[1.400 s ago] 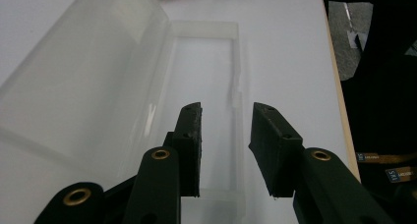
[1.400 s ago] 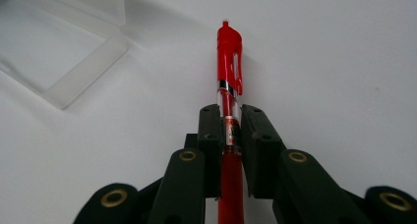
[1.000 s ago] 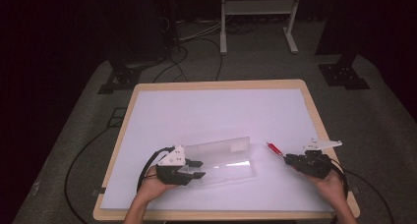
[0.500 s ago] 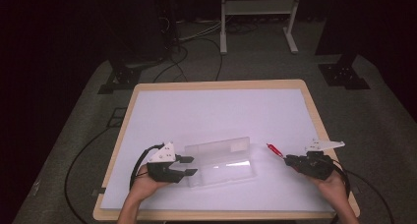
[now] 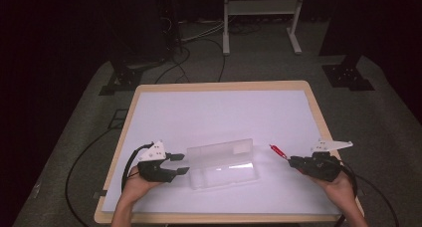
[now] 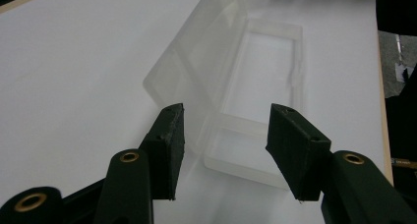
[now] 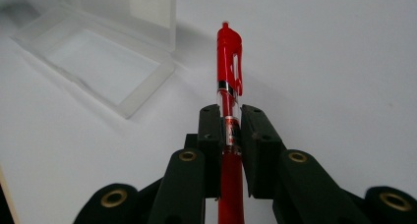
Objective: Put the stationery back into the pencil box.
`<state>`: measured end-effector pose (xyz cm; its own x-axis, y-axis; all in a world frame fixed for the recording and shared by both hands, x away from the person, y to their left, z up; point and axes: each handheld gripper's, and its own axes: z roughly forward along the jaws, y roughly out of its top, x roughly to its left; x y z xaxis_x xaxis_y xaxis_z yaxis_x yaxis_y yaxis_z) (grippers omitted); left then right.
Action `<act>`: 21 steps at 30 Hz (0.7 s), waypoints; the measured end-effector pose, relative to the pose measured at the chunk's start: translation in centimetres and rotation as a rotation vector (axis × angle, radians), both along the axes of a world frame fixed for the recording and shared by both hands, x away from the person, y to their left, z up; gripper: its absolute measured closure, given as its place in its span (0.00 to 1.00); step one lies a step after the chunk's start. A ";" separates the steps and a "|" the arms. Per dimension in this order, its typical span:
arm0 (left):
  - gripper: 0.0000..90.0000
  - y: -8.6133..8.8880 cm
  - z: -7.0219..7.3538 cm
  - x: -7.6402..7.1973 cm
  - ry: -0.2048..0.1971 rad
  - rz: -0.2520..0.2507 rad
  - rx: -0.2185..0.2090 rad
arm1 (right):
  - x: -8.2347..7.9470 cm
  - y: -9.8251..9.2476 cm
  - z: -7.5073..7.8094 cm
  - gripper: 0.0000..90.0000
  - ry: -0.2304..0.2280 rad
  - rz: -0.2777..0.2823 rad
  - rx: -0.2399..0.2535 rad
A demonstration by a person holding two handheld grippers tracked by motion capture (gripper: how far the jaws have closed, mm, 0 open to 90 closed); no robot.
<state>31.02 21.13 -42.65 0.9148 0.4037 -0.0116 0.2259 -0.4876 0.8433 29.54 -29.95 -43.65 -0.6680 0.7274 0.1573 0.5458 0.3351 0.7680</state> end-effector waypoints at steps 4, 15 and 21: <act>0.51 0.7 -0.1 0.1 0.004 0.023 -0.004 | -0.2 0.2 0.8 0.87 -0.011 0.015 0.006; 0.48 2.0 -0.2 0.2 0.004 0.068 -0.011 | -0.8 1.0 2.8 0.87 -0.028 0.060 0.003; 0.45 2.7 -0.5 0.4 0.013 0.104 -0.008 | -1.0 1.0 3.1 0.87 -0.030 0.070 0.020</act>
